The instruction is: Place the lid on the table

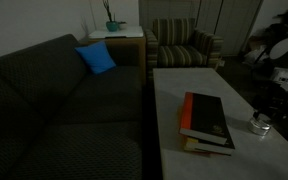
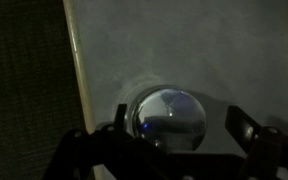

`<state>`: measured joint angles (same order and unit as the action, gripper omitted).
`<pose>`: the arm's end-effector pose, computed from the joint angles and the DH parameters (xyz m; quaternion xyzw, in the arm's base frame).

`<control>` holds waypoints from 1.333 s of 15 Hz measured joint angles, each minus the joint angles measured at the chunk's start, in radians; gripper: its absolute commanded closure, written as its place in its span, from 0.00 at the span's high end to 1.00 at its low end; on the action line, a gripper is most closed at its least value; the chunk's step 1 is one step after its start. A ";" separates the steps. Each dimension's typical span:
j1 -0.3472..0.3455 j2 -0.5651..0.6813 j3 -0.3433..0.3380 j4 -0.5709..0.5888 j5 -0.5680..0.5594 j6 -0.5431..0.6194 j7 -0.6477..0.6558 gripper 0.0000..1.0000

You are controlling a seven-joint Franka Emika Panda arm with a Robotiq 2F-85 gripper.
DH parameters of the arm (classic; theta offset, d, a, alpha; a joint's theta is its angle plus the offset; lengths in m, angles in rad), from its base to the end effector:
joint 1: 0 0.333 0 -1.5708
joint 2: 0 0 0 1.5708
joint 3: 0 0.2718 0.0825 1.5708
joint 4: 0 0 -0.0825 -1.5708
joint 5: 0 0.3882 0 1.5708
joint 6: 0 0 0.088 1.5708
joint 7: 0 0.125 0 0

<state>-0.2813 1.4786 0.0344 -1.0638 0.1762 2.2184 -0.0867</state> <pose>0.5929 -0.1438 -0.1437 -0.9716 0.1545 0.1450 0.1056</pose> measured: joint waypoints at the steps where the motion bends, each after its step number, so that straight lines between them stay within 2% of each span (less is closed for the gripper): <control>1: 0.001 -0.001 -0.001 0.000 0.000 0.000 0.013 1.00; 9: 0.004 -0.003 -0.021 0.004 0.000 -0.003 0.099 1.00; 20: 0.002 -0.003 -0.025 0.004 0.000 -0.035 0.104 1.00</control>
<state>-0.2794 1.4759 0.0096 -1.0599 0.1762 2.1833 0.0176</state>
